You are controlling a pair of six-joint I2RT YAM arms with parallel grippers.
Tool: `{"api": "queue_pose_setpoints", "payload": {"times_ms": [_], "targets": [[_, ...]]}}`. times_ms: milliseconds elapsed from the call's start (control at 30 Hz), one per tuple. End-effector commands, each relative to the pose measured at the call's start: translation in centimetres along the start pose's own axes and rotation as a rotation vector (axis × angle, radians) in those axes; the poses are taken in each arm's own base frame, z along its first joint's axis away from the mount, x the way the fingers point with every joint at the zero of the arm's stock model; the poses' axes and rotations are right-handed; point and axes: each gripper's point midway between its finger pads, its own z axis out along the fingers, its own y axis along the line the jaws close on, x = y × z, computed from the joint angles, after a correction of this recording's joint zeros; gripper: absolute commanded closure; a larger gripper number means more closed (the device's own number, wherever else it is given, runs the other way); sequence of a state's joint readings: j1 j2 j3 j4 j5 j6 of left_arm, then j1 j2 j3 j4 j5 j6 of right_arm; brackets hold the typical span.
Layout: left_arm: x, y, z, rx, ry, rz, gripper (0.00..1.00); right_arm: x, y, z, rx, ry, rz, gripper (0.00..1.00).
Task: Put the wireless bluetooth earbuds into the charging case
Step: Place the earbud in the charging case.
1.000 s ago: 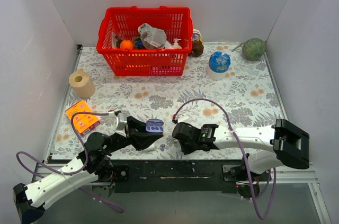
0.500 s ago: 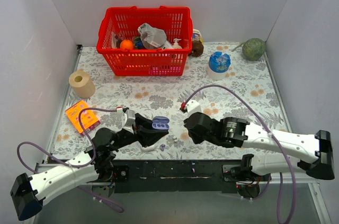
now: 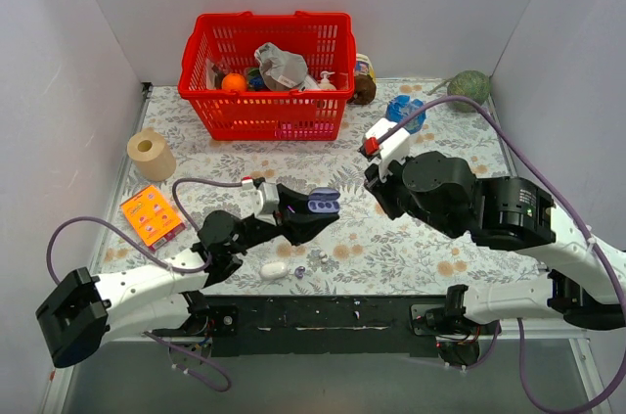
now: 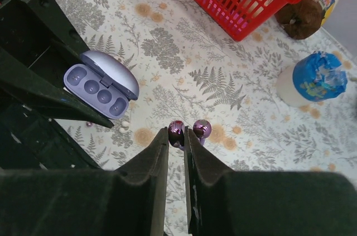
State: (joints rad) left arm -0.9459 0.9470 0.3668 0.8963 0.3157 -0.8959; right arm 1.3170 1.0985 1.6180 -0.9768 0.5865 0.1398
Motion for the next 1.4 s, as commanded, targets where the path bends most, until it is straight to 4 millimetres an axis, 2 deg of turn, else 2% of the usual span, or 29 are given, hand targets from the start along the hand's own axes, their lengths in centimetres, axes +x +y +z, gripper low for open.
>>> {"api": "queue_pose_setpoints", "payload": {"times_ms": [0, 67, 100, 133, 233, 267, 500, 667, 867, 1133, 1367], "targets": [[-4.7, -0.9, 2.4, 0.087, -0.139, 0.086, 1.0, -0.4, -1.2, -1.1, 0.005, 0.026, -0.199, 0.99], [-5.1, -1.2, 2.6, 0.14, -0.144, 0.063, 1.0, -0.8, -1.1, -1.5, -0.01, 0.016, -0.223, 0.99], [-5.4, -0.5, 2.5, 0.139, -0.145, 0.049, 1.0, -1.0, -1.0, -1.6, -0.018, 0.01, -0.245, 0.99], [-5.3, -1.1, 2.4, 0.193, -0.138, 0.006, 1.0, -1.0, -0.9, -1.8, -0.025, 0.0, -0.253, 0.99], [-5.3, -0.8, 2.1, 0.229, -0.129, -0.031, 1.0, -0.8, -0.4, -1.6, -0.03, 0.004, -0.29, 0.99], [-4.6, -1.0, 2.0, 0.253, -0.104, -0.038, 1.0, -0.3, -0.2, -1.3, -0.027, 0.019, -0.307, 0.99], [-2.5, -2.2, 1.7, 0.371, -0.006, -0.109, 1.0, -0.2, 2.3, -0.3, -0.069, 0.024, -0.402, 0.99], [-2.3, -2.6, 1.4, 0.399, 0.004, -0.131, 1.0, 0.7, 4.6, 0.8, -0.145, 0.048, -0.434, 0.99], [-2.3, -3.2, 1.2, 0.437, 0.012, -0.168, 1.0, 0.9, 6.3, 1.6, -0.204, 0.044, -0.425, 0.99], [-2.3, -3.5, 0.9, 0.446, 0.008, -0.204, 1.0, 0.9, 7.6, 2.2, -0.24, 0.039, -0.413, 0.99], [-2.8, -3.7, 0.8, 0.445, -0.008, -0.203, 1.0, 2.1, 7.8, 3.0, -0.229, 0.071, -0.413, 0.99]]}}
